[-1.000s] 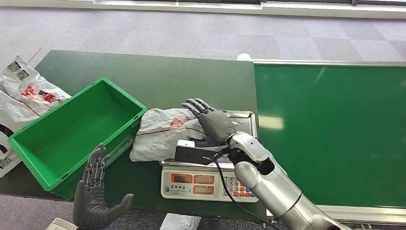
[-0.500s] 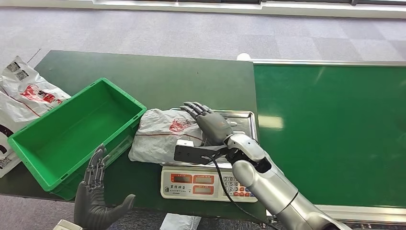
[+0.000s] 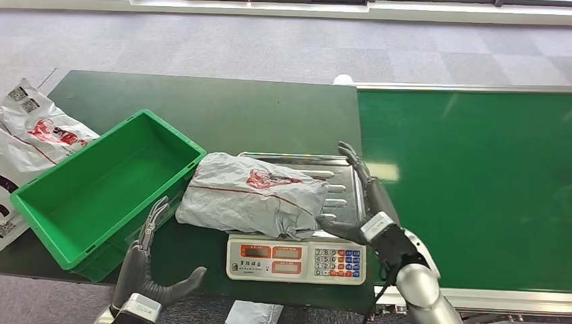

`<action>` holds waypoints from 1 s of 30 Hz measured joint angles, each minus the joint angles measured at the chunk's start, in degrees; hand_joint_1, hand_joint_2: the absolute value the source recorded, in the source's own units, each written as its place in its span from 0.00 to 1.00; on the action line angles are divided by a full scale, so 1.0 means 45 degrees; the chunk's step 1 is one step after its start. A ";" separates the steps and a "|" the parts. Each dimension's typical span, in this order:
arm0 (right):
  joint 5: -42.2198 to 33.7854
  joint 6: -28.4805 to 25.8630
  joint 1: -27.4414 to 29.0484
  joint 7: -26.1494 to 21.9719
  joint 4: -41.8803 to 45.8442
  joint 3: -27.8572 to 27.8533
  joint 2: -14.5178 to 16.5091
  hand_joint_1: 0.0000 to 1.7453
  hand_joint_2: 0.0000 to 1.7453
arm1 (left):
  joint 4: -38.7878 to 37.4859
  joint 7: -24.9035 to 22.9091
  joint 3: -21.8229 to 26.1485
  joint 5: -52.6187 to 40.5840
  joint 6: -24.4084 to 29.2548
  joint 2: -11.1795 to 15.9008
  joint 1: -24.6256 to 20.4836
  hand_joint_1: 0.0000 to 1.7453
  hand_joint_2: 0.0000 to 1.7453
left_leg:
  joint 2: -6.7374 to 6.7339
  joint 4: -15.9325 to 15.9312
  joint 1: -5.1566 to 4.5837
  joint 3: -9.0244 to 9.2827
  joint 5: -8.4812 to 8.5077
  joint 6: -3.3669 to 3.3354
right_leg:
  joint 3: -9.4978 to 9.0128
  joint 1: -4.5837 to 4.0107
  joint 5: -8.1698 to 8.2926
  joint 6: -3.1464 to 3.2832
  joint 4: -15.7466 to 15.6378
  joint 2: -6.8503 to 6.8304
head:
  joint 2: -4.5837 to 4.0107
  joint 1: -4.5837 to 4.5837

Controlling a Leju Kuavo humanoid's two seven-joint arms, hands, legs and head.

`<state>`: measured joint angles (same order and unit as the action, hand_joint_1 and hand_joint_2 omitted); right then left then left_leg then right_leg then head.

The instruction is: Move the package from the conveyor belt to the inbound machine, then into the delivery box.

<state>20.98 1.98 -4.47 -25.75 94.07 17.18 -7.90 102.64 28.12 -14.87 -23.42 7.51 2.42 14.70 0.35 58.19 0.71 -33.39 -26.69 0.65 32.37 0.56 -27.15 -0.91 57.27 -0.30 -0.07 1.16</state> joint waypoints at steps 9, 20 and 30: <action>-0.2140 -0.2191 0.2194 -0.1682 0.1314 -0.2399 -0.0069 0.00 1.00 | -0.0528 -0.1068 -0.0259 -0.1436 -0.0014 0.0036 -0.1052 0.00 1.00 | -0.0038 -0.0001 0.0000 0.0010 0.0001 0.0001 | -0.0003 -0.0001 0.0010 0.0008 0.0006 0.0041 | 0.0000 0.0000; -0.4216 -0.9207 0.3600 -0.3178 0.2911 -0.2298 0.0420 0.00 1.00 | -0.2101 -0.4038 -0.1517 -0.4520 0.0575 -0.0013 -0.4177 0.00 1.00 | -0.0048 -0.0003 0.0001 0.0010 0.0017 0.0008 | 0.0004 -0.0001 0.0030 0.0023 0.0012 0.0038 | 0.0000 0.0001; -0.4513 -0.9285 0.3063 -0.3190 0.2946 -0.1050 0.0380 0.00 1.00 | -0.5845 -0.6539 -0.3015 -0.6552 0.0094 -0.1554 -0.8225 0.00 1.00 | -0.0032 0.0001 -0.0012 -0.0008 0.0073 -0.0005 | 0.0014 0.0013 0.0092 -0.0004 0.0012 0.0036 | 0.0000 0.0000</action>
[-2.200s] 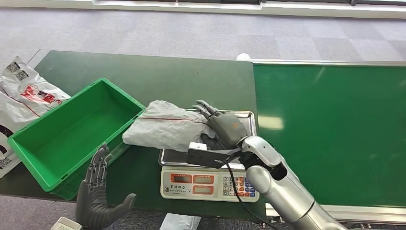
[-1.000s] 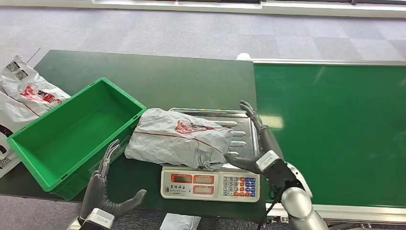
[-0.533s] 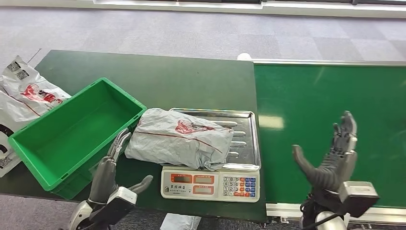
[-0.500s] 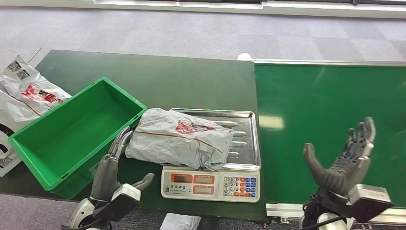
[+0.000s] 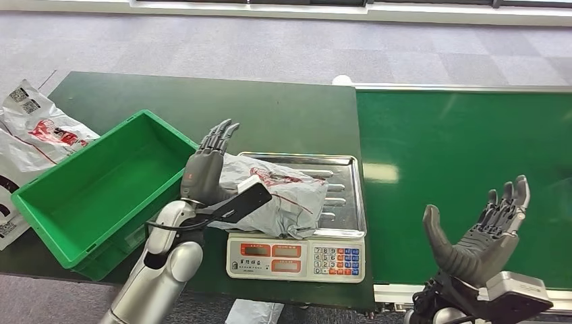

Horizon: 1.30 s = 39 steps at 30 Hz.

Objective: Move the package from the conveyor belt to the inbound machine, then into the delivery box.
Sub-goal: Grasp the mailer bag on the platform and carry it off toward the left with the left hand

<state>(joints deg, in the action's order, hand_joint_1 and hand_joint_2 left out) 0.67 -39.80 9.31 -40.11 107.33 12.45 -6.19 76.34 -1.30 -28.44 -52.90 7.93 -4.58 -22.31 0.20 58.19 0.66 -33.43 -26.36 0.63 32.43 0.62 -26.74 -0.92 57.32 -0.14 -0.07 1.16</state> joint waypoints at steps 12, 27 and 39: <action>-0.0004 -0.0002 -0.0102 0.0000 -0.0002 0.0610 0.0004 0.00 1.00 | -0.2499 -0.0316 -0.0725 -0.0099 -0.0635 -0.1038 -0.1349 0.00 1.00 | 0.0002 -0.0003 -0.0003 -0.0021 0.0000 0.0000 | 0.0023 0.0002 -0.0004 0.0001 0.0000 0.0001 | 0.0000 0.0000; 0.0346 0.0650 -0.0591 0.0374 0.0001 0.1089 0.0472 0.00 1.00 | -0.8309 -0.1163 -0.2441 -0.0957 -0.2301 -0.2351 -0.3097 0.00 1.00 | 0.0031 -0.0010 -0.0014 0.0042 -0.0004 -0.0008 | -0.0072 0.0008 -0.0022 -0.0011 -0.0001 -0.0031 | 0.0000 0.0000; 0.0618 0.0936 -0.0567 0.0443 0.0002 0.1087 0.0691 0.00 1.00 | -0.9170 -0.1235 -0.2599 -0.1306 -0.3136 -0.2380 -0.3521 1.00 1.00 | 0.0029 -0.0014 -0.0015 0.0117 -0.0003 -0.0022 | -0.0186 0.0009 -0.0022 -0.0017 -0.0005 -0.0039 | 0.0000 0.0001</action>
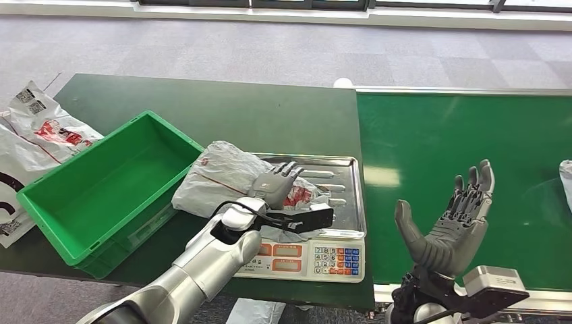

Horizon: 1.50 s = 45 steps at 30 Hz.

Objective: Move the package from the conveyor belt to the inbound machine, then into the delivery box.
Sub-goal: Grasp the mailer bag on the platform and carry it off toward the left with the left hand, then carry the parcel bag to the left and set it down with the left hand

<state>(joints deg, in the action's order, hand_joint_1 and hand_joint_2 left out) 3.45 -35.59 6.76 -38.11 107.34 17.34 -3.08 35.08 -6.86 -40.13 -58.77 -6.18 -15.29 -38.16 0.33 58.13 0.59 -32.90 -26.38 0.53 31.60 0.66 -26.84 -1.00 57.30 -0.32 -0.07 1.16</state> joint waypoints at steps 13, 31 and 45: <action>0.0512 -0.0064 0.0468 0.0004 0.0010 -0.0384 0.0335 0.00 1.00 | -0.0038 0.0545 0.0182 -0.0148 0.0356 0.0056 0.0068 1.00 1.00 | -0.0027 -0.0005 0.0000 0.0065 -0.0010 0.0000 | -0.0039 0.0001 0.0002 0.0011 0.0000 0.0025 | 0.0000 -0.0001; 0.0793 -0.0375 0.1717 -0.0112 0.0684 -0.0862 0.0528 0.00 1.00 | 0.7334 0.1905 0.2587 -0.0609 0.5485 0.1901 0.2246 1.00 1.00 | -0.0031 -0.0011 0.0002 -0.0113 0.0022 0.0042 | 0.0199 -0.0004 0.0013 0.0030 0.0040 0.0057 | 0.0000 0.0000; -0.0003 -0.0951 0.1780 -0.0220 0.0725 -0.0823 0.0056 0.00 1.00 | 1.0692 0.2151 0.7340 0.0528 0.7243 0.3848 0.2422 1.00 1.00 | -0.0026 -0.0014 0.0006 -0.0122 0.0044 0.0054 | 0.0217 -0.0003 0.0012 0.0038 0.0049 0.0050 | 0.0000 -0.0001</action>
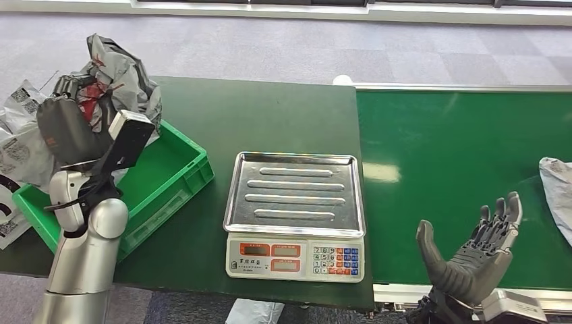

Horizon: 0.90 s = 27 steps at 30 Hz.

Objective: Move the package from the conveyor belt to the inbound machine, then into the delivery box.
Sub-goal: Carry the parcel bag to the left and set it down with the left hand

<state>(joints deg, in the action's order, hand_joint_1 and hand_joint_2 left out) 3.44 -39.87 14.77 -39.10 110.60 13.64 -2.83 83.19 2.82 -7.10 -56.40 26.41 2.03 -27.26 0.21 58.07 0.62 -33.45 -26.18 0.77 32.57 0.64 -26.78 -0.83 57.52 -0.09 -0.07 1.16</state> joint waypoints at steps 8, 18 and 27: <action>-0.0152 0.0000 -0.0193 0.0050 -0.0081 0.0216 -0.0201 0.00 1.00 | -0.0569 -0.0349 0.0919 -0.0246 -0.0022 0.0350 -0.0292 1.00 1.00 | -0.0002 0.0001 -0.0002 -0.0006 -0.0001 0.0000 | 0.0009 0.0000 0.0002 0.0001 -0.0001 0.0007 | 0.0000 0.0001; -0.0522 0.0158 -0.0548 0.0106 -0.0379 0.0892 -0.0681 0.00 1.00 | -0.3418 -0.0425 0.1585 -0.1787 -0.0705 0.0835 -0.1936 0.00 1.00 | -0.0009 0.0000 0.0000 -0.0010 0.0018 0.0026 | 0.0023 -0.0014 0.0026 0.0035 0.0006 0.0012 | 0.0000 0.0000; -0.0273 0.0790 -0.0733 0.0347 -0.0591 0.1073 -0.0736 0.00 1.00 | -0.3688 -0.0477 0.1587 -0.2098 -0.0947 0.0856 -0.1774 0.00 1.00 | -0.0006 0.0000 -0.0001 -0.0030 0.0017 0.0026 | 0.0034 -0.0014 0.0024 0.0035 0.0006 0.0010 | 0.0000 0.0001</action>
<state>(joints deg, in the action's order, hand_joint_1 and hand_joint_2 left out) 2.21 -36.31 11.47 -37.54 107.94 18.47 -6.14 66.59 0.68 0.04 -65.84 22.15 5.88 -35.24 0.19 58.07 0.61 -33.58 -26.10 0.89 32.72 0.58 -26.67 -0.68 57.55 -0.05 -0.07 1.16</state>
